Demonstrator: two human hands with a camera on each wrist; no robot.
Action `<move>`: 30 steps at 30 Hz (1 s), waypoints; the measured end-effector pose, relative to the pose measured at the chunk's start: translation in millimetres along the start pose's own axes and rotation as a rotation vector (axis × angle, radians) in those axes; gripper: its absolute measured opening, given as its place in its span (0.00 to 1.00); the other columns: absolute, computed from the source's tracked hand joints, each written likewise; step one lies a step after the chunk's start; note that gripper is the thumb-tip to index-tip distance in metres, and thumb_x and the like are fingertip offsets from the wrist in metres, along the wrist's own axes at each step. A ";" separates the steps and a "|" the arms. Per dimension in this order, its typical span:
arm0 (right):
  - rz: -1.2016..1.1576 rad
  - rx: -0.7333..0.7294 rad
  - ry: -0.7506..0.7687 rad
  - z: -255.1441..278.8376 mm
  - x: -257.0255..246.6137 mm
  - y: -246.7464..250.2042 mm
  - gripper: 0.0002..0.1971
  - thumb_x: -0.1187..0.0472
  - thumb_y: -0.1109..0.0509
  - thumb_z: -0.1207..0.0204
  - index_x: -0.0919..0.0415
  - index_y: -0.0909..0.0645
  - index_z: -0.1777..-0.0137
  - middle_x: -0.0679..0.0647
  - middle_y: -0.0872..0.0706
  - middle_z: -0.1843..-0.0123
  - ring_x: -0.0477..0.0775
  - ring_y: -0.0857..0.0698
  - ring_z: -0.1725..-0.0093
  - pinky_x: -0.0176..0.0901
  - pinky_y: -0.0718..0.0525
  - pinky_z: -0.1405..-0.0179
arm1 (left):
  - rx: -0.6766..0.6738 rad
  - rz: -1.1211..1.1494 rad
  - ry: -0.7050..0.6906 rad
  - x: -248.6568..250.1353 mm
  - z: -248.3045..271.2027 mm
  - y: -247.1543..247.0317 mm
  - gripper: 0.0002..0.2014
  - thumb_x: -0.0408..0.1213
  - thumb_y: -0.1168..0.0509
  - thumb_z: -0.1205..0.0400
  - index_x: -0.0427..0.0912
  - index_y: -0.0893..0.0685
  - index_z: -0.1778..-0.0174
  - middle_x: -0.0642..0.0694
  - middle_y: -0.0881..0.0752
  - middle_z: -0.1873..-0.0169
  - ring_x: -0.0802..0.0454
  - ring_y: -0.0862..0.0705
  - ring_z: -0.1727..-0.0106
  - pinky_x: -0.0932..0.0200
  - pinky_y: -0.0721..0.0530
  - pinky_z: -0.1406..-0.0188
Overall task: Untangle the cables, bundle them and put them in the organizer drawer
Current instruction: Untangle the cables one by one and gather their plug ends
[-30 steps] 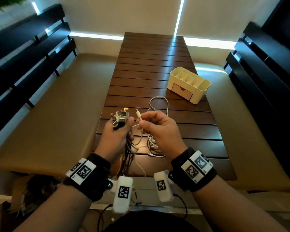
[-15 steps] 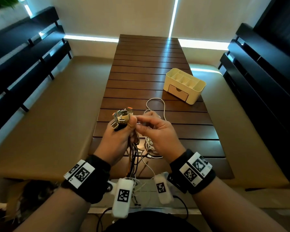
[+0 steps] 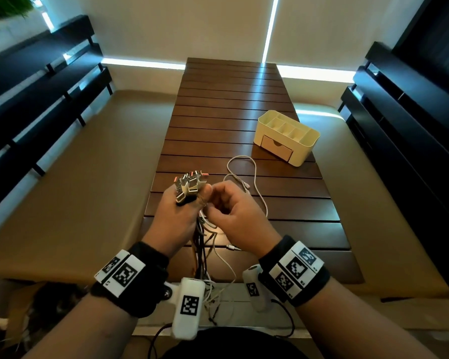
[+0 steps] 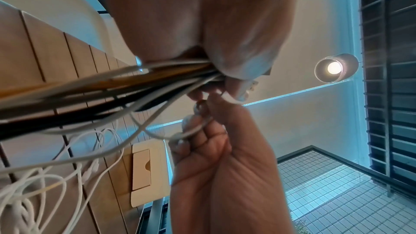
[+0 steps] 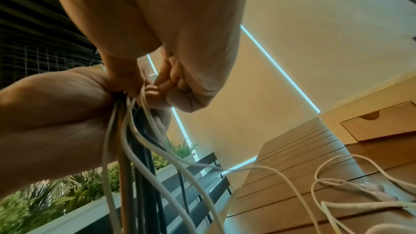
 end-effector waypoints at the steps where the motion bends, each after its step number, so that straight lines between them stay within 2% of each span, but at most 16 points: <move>1: -0.005 -0.014 -0.012 -0.7 -0.8 1.3 0.07 0.66 0.29 0.19 0.55 0.20 0.44 0.49 0.15 0.61 0.48 0.17 0.64 0.49 0.15 0.60 | 0.022 0.029 0.009 -0.3 0.7 0.4 0.14 0.43 0.34 0.19 0.33 0.16 0.51 0.46 0.13 0.60 0.51 0.13 0.56 0.58 0.14 0.56; 3: 0.011 -0.058 -0.062 0.2 3.0 4.1 0.04 0.63 0.30 0.17 0.53 0.21 0.52 0.48 0.17 0.66 0.48 0.19 0.68 0.48 0.18 0.64 | 0.093 0.138 0.053 1.9 1.1 2.8 0.12 0.43 0.34 0.20 0.36 0.15 0.52 0.44 0.11 0.60 0.47 0.11 0.53 0.52 0.12 0.51; 5: 0.049 -0.103 -0.116 6.7 18.2 6.3 0.09 0.55 0.31 0.17 0.50 0.22 0.60 0.48 0.19 0.69 0.50 0.20 0.70 0.48 0.20 0.66 | 0.168 0.298 0.085 8.2 -2.9 11.0 0.08 0.43 0.35 0.19 0.43 0.15 0.56 0.44 0.13 0.63 0.42 0.10 0.52 0.46 0.12 0.48; 7: 0.039 -0.116 -0.177 16.2 37.0 9.9 0.11 0.46 0.32 0.21 0.48 0.21 0.63 0.51 0.21 0.69 0.53 0.22 0.70 0.48 0.22 0.66 | 0.235 0.442 0.085 18.8 -8.0 23.7 0.07 0.44 0.36 0.17 0.47 0.19 0.59 0.50 0.19 0.71 0.48 0.13 0.62 0.49 0.11 0.56; 9: 0.027 -0.083 -0.227 23.1 51.0 16.6 0.11 0.45 0.31 0.23 0.48 0.19 0.63 0.54 0.20 0.66 0.54 0.21 0.68 0.51 0.21 0.63 | 0.257 0.486 0.074 27.7 -11.3 37.1 0.11 0.45 0.37 0.15 0.48 0.23 0.63 0.53 0.27 0.75 0.55 0.22 0.72 0.57 0.16 0.68; 11: 0.038 -0.039 -0.245 22.8 54.1 24.7 0.09 0.52 0.30 0.19 0.52 0.18 0.60 0.54 0.20 0.65 0.53 0.22 0.67 0.50 0.21 0.62 | 0.202 0.405 0.070 27.8 -11.4 42.7 0.13 0.45 0.36 0.14 0.49 0.25 0.64 0.53 0.31 0.75 0.58 0.30 0.76 0.62 0.25 0.75; 13: 0.053 0.009 -0.222 17.3 45.6 32.3 0.08 0.58 0.30 0.17 0.55 0.18 0.58 0.49 0.21 0.66 0.48 0.23 0.67 0.43 0.22 0.64 | 0.112 0.251 0.074 21.3 -8.6 39.3 0.12 0.42 0.31 0.17 0.50 0.25 0.64 0.52 0.32 0.75 0.56 0.35 0.77 0.61 0.31 0.77; 15: 0.080 0.060 -0.145 11.0 27.7 38.9 0.07 0.60 0.30 0.17 0.57 0.17 0.57 0.43 0.21 0.67 0.42 0.24 0.68 0.35 0.23 0.65 | 0.034 0.115 0.107 11.0 -4.8 30.2 0.11 0.39 0.28 0.20 0.50 0.24 0.65 0.52 0.32 0.75 0.54 0.37 0.77 0.60 0.34 0.77; 18: 0.151 0.036 -0.020 5.1 2.8 38.6 0.06 0.60 0.30 0.17 0.59 0.15 0.55 0.43 0.19 0.66 0.40 0.22 0.67 0.32 0.22 0.63 | -0.072 -0.031 0.139 7.4 2.6 12.8 0.08 0.40 0.27 0.21 0.42 0.19 0.59 0.50 0.29 0.76 0.53 0.34 0.77 0.58 0.33 0.77; 20: 0.203 0.010 0.029 3.1 -5.2 34.8 0.05 0.59 0.30 0.17 0.59 0.15 0.53 0.49 0.15 0.63 0.46 0.18 0.63 0.39 0.18 0.61 | -0.138 -0.110 0.116 9.8 5.6 2.3 0.10 0.42 0.28 0.19 0.37 0.17 0.56 0.48 0.28 0.75 0.52 0.32 0.76 0.56 0.30 0.78; 22: 0.236 0.020 0.059 0.9 -7.8 34.4 0.05 0.59 0.29 0.17 0.58 0.14 0.52 0.54 0.13 0.60 0.52 0.16 0.60 0.47 0.15 0.58 | -0.164 -0.150 0.117 12.6 6.0 -3.5 0.09 0.42 0.29 0.19 0.39 0.16 0.57 0.48 0.27 0.75 0.51 0.31 0.75 0.55 0.29 0.77; 26: 0.264 0.030 0.087 0.3 -10.3 38.0 0.04 0.60 0.29 0.18 0.52 0.16 0.53 0.44 0.15 0.62 0.41 0.18 0.63 0.32 0.19 0.61 | -0.227 -0.254 0.128 14.1 2.1 -1.8 0.10 0.44 0.29 0.17 0.40 0.16 0.56 0.51 0.25 0.75 0.54 0.28 0.74 0.55 0.28 0.75; 28: 0.223 0.035 0.075 -0.3 -9.4 40.5 0.04 0.61 0.28 0.18 0.51 0.16 0.53 0.41 0.16 0.63 0.41 0.18 0.63 0.32 0.20 0.61 | -0.279 -0.267 0.144 12.4 3.0 -0.5 0.14 0.46 0.28 0.17 0.37 0.17 0.56 0.49 0.24 0.74 0.55 0.29 0.74 0.57 0.29 0.76; 30: 0.172 0.044 0.067 -1.3 -7.9 42.7 0.04 0.60 0.27 0.19 0.50 0.16 0.53 0.40 0.16 0.64 0.41 0.19 0.64 0.35 0.20 0.61 | -0.260 -0.278 0.126 12.5 5.7 1.6 0.13 0.45 0.28 0.19 0.38 0.17 0.59 0.48 0.24 0.74 0.54 0.29 0.74 0.56 0.29 0.76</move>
Point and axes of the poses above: each hand's wrist, its own z-axis away from the middle knuckle, its own y-axis out of the back of the hand, x = y × z, the point moved 3 cm from there along -z, towards the middle knuckle
